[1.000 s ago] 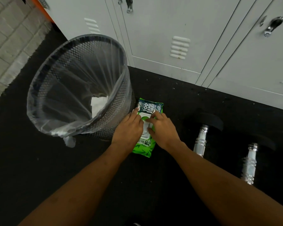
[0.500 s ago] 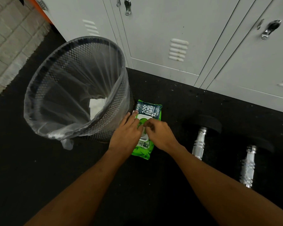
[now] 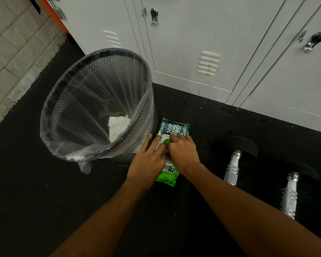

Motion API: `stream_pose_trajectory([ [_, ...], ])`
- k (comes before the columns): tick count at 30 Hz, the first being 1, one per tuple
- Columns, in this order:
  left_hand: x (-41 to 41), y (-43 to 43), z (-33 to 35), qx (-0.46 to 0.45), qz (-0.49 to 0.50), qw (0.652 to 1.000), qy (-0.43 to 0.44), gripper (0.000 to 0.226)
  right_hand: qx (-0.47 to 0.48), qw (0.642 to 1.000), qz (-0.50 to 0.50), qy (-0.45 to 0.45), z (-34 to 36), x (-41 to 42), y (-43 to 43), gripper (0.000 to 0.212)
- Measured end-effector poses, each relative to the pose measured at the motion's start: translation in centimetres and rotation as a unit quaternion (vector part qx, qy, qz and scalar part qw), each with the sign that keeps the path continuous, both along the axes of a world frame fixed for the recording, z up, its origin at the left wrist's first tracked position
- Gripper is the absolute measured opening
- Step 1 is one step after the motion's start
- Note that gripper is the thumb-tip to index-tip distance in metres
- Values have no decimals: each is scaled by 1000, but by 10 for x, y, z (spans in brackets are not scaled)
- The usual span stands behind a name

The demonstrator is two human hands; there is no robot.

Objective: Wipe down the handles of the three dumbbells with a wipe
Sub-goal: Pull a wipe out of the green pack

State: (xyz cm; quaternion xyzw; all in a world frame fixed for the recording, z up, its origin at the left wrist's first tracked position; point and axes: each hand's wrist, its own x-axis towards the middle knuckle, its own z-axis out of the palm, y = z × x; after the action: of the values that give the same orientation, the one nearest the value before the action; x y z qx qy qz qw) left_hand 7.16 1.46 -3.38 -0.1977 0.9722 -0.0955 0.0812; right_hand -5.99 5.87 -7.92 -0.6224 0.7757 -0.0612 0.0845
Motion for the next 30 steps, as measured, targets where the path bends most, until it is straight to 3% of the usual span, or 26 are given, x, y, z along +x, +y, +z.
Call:
stream_pose_trajectory([
  [12,-4,-4,-4,-2,-1,999,39,24,4,997,75,-11,-7,-5,-4,21],
  [15,-1,-4,-3,-5,-8,999,34,19,5,995,77,-63,-9,-12,-5,24],
  [20,5,-4,-1,-7,-14,999,32,20,-44,976,29,-210,-12,-23,-3,10],
  [24,2,0,4,-12,-6,999,31,19,-80,917,-60,-387,-2,-21,-5,8],
  [27,-4,2,8,-15,19,999,27,18,-91,833,-187,-512,18,-26,-5,10],
  [30,-15,4,8,-22,45,999,2,20,-161,762,-290,-557,31,-39,-4,10],
])
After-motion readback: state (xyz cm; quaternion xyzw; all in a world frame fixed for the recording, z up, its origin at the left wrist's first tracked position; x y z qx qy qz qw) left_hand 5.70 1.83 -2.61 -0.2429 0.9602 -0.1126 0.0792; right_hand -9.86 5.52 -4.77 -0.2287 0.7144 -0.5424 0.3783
